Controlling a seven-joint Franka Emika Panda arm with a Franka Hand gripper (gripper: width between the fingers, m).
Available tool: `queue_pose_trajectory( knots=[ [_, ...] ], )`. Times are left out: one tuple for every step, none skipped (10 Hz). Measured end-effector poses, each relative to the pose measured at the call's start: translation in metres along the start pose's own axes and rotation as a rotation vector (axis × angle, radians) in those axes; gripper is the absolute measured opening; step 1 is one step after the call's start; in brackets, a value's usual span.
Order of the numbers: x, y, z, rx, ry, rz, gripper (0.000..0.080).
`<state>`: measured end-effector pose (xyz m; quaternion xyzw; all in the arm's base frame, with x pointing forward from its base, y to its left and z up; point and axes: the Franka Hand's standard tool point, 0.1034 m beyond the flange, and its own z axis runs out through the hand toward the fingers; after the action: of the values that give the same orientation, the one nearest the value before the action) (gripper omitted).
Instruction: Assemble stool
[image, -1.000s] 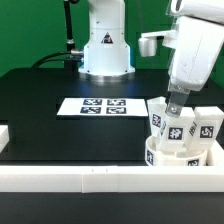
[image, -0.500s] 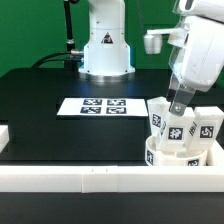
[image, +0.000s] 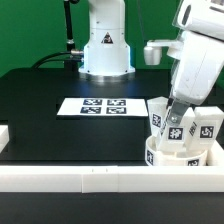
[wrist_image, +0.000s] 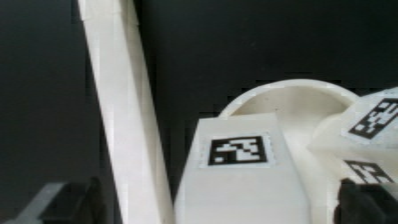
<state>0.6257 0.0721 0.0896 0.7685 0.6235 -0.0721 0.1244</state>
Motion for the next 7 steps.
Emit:
queue_pose_trajectory(
  knots=[
    [0.0, -0.001, 0.001, 0.005, -0.004, 0.0, 0.0649],
    [-0.002, -0.002, 0.004, 0.012, -0.009, 0.0, 0.0649],
    [-0.003, -0.003, 0.007, 0.02, -0.015, 0.0, 0.0539],
    [-0.004, -0.003, 0.008, 0.021, -0.015, 0.002, 0.0362],
    [-0.008, -0.002, 0.009, 0.024, -0.016, -0.002, 0.0362],
    [-0.012, -0.001, 0.01, 0.027, -0.018, 0.01, 0.0339],
    [-0.012, -0.001, 0.01, 0.027, -0.018, 0.043, 0.0339]
  ],
)
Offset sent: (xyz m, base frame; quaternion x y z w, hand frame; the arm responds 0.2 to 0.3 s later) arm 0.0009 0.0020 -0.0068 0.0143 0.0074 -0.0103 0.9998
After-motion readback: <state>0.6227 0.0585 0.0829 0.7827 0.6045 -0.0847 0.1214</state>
